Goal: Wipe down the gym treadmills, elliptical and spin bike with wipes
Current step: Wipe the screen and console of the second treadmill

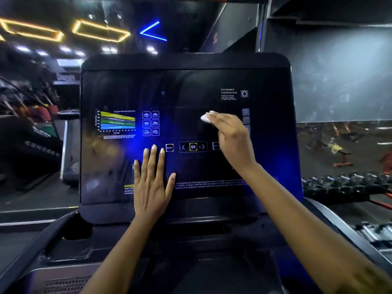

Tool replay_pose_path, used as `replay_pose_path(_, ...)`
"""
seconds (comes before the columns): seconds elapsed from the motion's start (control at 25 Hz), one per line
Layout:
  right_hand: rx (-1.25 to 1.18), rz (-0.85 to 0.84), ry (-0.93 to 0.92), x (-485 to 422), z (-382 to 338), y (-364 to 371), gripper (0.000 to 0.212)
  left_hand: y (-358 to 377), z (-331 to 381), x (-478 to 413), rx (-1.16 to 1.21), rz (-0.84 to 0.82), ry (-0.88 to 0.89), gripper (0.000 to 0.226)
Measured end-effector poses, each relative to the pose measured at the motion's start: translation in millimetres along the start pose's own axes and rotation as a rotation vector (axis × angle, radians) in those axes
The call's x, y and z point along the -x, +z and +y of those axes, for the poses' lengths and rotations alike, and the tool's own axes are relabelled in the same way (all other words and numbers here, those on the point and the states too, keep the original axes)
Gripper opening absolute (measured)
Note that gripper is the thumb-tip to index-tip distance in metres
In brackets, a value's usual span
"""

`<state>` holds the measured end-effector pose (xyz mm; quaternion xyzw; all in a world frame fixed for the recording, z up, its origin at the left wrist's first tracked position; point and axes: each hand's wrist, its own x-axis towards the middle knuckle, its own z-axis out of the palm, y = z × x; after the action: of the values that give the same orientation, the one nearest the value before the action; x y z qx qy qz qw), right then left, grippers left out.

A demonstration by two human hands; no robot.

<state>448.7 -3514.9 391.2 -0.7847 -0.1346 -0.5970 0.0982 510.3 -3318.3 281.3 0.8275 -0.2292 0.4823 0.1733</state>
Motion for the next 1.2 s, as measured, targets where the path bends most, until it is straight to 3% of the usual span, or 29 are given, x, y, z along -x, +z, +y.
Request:
replay_pose_path(0.12, 0.092, -0.143, -0.063, -3.1, -4.3, 28.2, 0.039, 0.6, 0.0, -0.1, -0.013, -0.001, -0.006, 0.064)
replay_pose_path(0.28, 0.100, -0.304, -0.413, 66.0, -23.0, 31.3, 0.035, 2.7, -1.3, 0.2, -0.012, 0.012, -0.001, 0.062)
replay_pose_path(0.4, 0.065, -0.357, -0.571, 105.5, -22.4, 20.3, 0.034, 2.7, -1.5, 1.0, -0.016, 0.017, 0.003, 0.061)
replay_pose_path(0.52, -0.013, -0.365, -0.579, 80.0, -10.5, 15.6, 0.032, 1.7, -0.1, 1.0, -0.013, 0.023, -0.007, 0.060)
replay_pose_path(0.68, 0.026, -0.170, -0.295, -26.3, 3.9, 28.0, 0.035, 1.0, 0.3, 0.9, -0.007, 0.022, -0.007, 0.060)
replay_pose_path(0.76, 0.082, -0.159, -0.253, -49.7, 0.0, 36.7, 0.037, 1.0, 0.4, 1.8, -0.003, 0.023, -0.006, 0.060)
replay_pose_path(1.04, 0.112, -0.288, -0.688, 63.6, -23.3, 41.9, 0.032, 1.7, -1.2, 2.5, -0.027, -0.008, 0.000, 0.060)
replay_pose_path(1.2, 0.008, -0.375, -0.779, 72.7, -4.8, 21.7, 0.035, 0.3, -1.1, 3.0, -0.028, -0.015, 0.006, 0.061)
